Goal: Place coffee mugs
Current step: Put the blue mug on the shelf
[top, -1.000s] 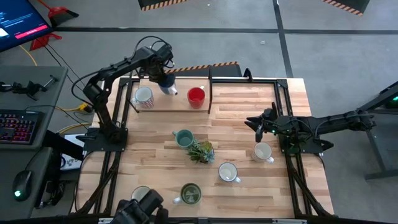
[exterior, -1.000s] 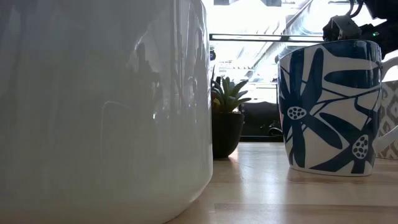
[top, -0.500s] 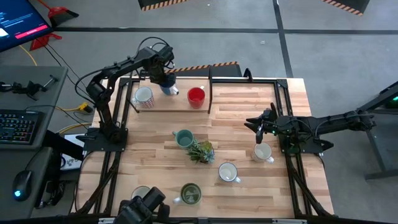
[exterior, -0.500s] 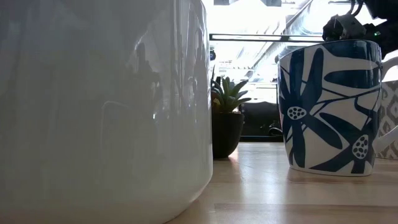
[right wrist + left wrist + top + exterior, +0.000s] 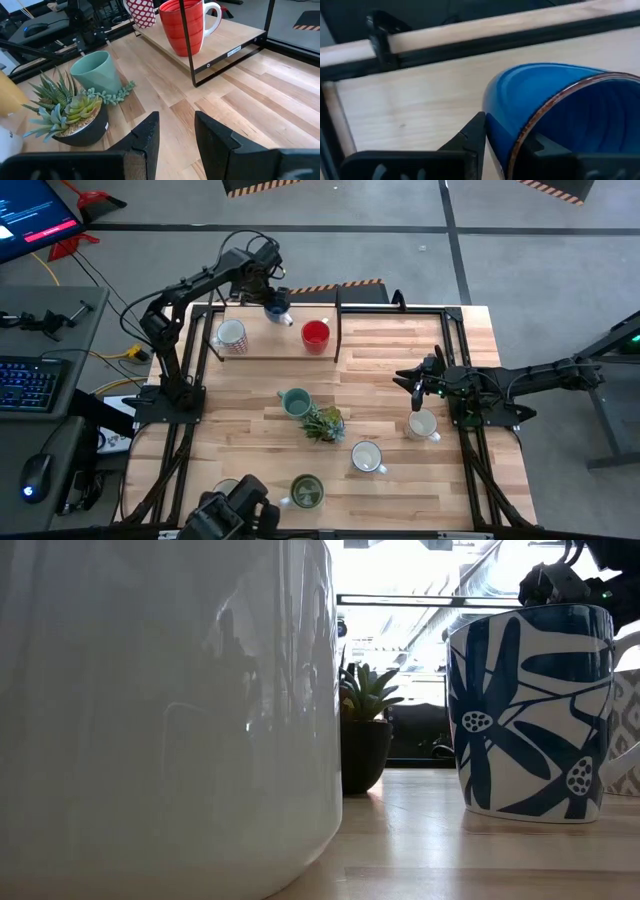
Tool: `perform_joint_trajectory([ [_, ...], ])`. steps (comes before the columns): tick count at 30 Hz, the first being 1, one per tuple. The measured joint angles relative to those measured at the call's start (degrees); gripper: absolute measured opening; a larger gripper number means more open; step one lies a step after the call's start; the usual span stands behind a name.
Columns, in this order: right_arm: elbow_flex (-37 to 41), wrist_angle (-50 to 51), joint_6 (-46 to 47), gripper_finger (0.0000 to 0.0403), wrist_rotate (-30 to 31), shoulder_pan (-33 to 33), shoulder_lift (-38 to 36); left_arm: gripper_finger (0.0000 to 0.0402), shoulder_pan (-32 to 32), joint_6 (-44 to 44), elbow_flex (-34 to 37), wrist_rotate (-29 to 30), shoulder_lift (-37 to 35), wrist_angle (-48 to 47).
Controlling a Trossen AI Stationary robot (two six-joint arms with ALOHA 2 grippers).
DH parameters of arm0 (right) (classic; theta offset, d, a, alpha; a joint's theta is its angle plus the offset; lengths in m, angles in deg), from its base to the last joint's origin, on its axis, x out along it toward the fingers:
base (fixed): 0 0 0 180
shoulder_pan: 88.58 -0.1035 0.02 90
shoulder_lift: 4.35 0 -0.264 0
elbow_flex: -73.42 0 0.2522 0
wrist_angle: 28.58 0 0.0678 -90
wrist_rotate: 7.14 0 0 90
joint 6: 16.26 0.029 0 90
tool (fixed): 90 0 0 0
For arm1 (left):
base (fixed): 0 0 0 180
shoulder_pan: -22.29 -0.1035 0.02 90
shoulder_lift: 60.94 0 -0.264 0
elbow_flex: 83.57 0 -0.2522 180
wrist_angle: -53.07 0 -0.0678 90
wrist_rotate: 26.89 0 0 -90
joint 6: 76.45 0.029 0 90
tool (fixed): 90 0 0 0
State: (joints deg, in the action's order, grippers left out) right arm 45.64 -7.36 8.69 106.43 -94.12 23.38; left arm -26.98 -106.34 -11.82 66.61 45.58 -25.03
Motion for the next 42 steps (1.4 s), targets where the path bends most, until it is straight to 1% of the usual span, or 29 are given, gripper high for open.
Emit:
perform_joint_trajectory([
  [4, 0.0, 0.0, -1.01, 0.0103, 0.02, 0.0, 0.0, 0.0033, 0.0, 0.83, -0.05, -2.81, 0.0, -0.54],
  [7, 0.0, 0.0, -1.03, 0.0103, 0.02, 0.0, 0.0, 0.0012, 0.04, 1.64, -0.05, -3.25, 0.0, -1.22],
  [9, 0.0, 0.0, -1.03, 0.0103, 0.02, 0.0, 0.0, 0.0007, 0.02, 1.97, -0.07, -3.26, 0.0, -1.21],
  [13, 0.0, 0.0, -1.05, 0.0103, 0.44, 0.0, 0.0, 0.0013, 0.0, 2.54, -0.07, -2.64, -0.02, -2.38],
  [16, 0.0, 0.0, -1.62, 0.0103, 1.01, 0.01, 0.0, 0.001, 0.02, 3.09, -0.07, -1.32, -0.04, -3.55],
  [27, 0.0, 0.0, -1.49, 0.0103, 1.51, 0.02, 0.0, 0.0006, 0.23, 4.25, 0.69, 0.35, -0.04, -4.36],
  [35, 0.0, -0.02, -1.88, 0.0103, 1.67, 0.02, 0.0, 0.0006, 0.33, 4.47, 3.02, 0.38, 0.08, -4.84],
  [42, 0.0, -0.02, -1.88, 0.0103, 1.68, 0.02, 0.0, 0.0006, 0.35, 4.48, 3.38, 0.45, 0.11, -4.4],
])
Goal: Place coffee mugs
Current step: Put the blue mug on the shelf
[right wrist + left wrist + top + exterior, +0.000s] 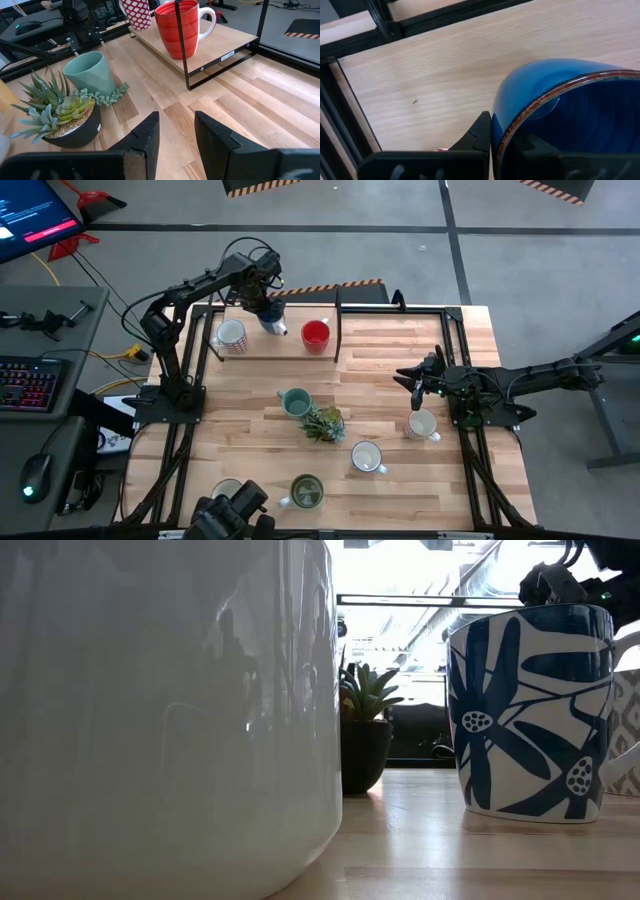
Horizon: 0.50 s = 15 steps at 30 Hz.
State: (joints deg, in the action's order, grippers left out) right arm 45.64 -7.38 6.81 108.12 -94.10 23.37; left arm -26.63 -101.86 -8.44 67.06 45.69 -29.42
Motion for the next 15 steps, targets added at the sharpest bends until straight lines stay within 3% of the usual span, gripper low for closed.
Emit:
perform_joint_trajectory([
  [15, 0.0, 0.0, -0.62, 0.0103, -0.07, 0.0, 0.0, 0.0027, 0.0, 0.14, 0.0, 1.18, 0.0, 0.02],
])
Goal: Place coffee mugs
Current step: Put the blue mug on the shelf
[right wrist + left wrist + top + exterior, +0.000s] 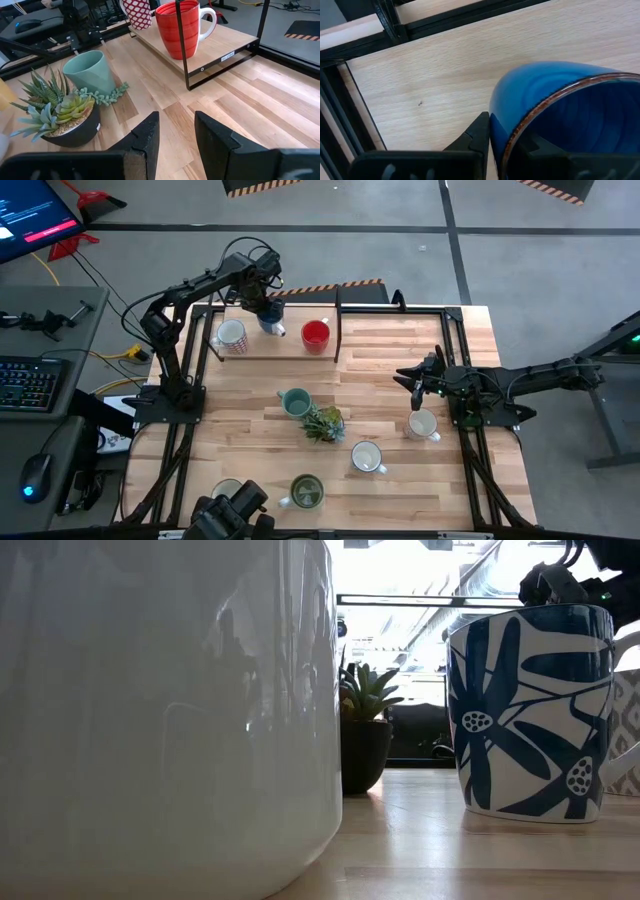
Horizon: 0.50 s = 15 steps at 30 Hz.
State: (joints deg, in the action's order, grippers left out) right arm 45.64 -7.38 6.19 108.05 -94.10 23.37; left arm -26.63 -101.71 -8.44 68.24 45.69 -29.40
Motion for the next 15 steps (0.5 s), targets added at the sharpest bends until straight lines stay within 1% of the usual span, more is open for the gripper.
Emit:
perform_joint_trajectory([
  [7, 0.0, 0.02, -0.07, 0.0103, -0.02, 0.0, 0.0, 0.0034, 0.0, -0.01, 0.0, -0.02, 0.0, 0.0],
  [15, 0.0, 0.02, -0.45, 0.0103, -0.13, -0.02, 0.0, 0.0062, -0.02, -0.02, 0.0, -0.02, 0.0, 0.0],
])
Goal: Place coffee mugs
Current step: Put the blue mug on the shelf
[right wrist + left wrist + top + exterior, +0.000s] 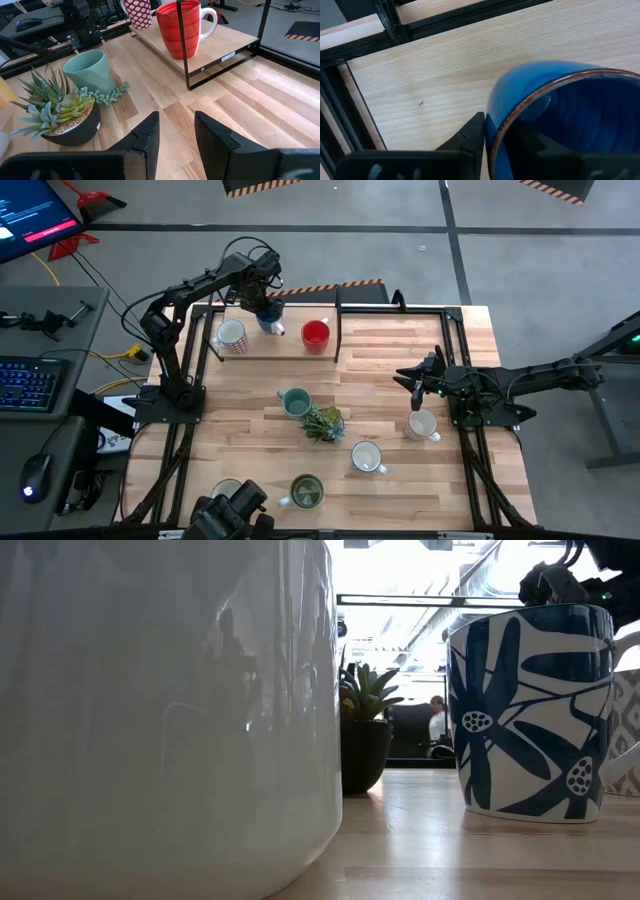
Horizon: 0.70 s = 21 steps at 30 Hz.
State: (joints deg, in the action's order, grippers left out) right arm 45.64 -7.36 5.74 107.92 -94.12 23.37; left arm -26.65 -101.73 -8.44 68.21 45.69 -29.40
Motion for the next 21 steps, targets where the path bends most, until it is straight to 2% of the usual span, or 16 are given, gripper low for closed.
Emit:
perform_joint_trajectory([
  [8, 0.0, 0.0, 0.0, 0.0103, 0.0, 0.02, 0.02, 0.0078, -0.01, -0.13, 0.0, 0.02, 0.0, 0.0],
  [21, 0.0, 0.0, 0.0, 0.0103, -0.93, 0.02, 0.0, 0.0081, -0.18, 0.52, 0.01, 0.02, 0.0, 0.0],
])
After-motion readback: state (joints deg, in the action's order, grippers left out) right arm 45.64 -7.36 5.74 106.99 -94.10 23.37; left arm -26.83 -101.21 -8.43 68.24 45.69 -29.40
